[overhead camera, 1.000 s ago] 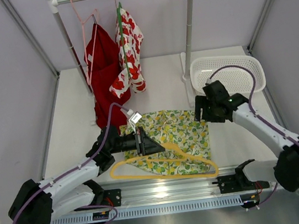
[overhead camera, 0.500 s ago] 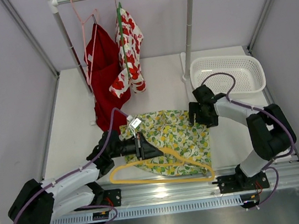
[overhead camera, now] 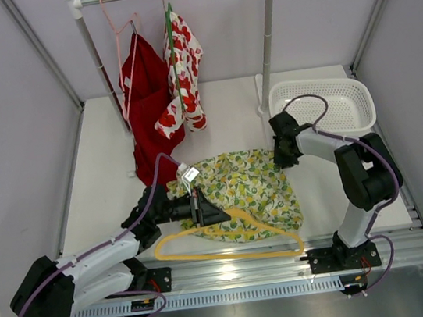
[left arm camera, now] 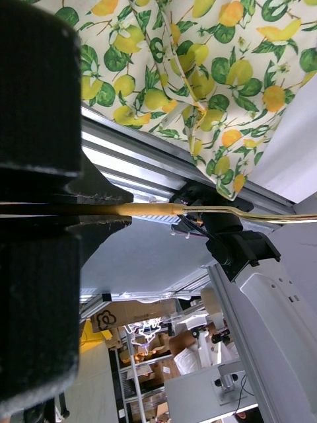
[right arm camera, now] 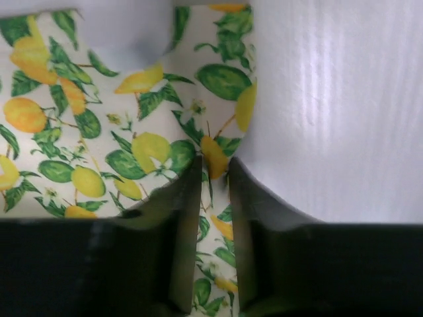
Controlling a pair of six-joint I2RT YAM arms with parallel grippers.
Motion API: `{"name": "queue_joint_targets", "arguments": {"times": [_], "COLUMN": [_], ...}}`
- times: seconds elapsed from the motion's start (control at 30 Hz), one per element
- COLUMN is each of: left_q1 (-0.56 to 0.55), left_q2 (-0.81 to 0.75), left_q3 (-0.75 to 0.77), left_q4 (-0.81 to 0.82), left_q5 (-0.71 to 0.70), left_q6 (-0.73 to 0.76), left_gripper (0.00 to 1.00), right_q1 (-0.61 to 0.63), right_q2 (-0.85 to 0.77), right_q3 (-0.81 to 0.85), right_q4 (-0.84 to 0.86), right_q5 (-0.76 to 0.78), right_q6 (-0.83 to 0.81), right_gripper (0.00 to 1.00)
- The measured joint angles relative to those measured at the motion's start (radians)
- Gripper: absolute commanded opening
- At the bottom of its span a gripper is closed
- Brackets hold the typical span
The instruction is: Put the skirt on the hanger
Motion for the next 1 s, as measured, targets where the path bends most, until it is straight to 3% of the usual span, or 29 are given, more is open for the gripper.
{"name": "queue_joint_targets", "arguments": {"times": [0.07,0.3,0.53,0.6,0.63,0.73,0.83,1.0], "left_q1": [0.000,0.000,0.000,0.000,0.000,0.000,0.000,0.000], "left_q2": [0.000,0.000,0.066,0.105,0.129,0.215,0.283,0.339], "left_q3": [-0.003,-0.026,-0.033,-0.033,-0.033,-0.033,-0.033,-0.032], "left_q4": [-0.002,0.007,0.087,0.130,0.158,0.260,0.353,0.470], "left_q5": [0.000,-0.010,-0.042,-0.053,-0.060,-0.079,-0.101,-0.151], "left_q6": [0.000,-0.003,-0.019,-0.030,-0.038,-0.077,-0.117,-0.161], "left_gripper": [0.00,0.00,0.00,0.00,0.00,0.00,0.00,0.00], "right_q1": [0.041,0.196,0.111,0.074,0.057,0.033,0.044,0.098], "right_q2": [0.028,0.037,0.039,0.053,0.061,0.066,0.043,-0.126], "right_q3": [0.039,0.176,0.307,0.338,0.348,0.352,0.339,0.263], "right_q4": [0.000,-0.048,-0.082,-0.085,-0.084,-0.094,-0.099,-0.137], "right_q5": [0.009,0.057,0.093,0.095,0.096,0.099,0.094,0.091], "right_q6": [-0.001,-0.001,-0.034,-0.043,-0.049,-0.055,-0.063,-0.047], "right_gripper": [0.02,0.01,0.04,0.15,0.36,0.65,0.73,0.68]}}
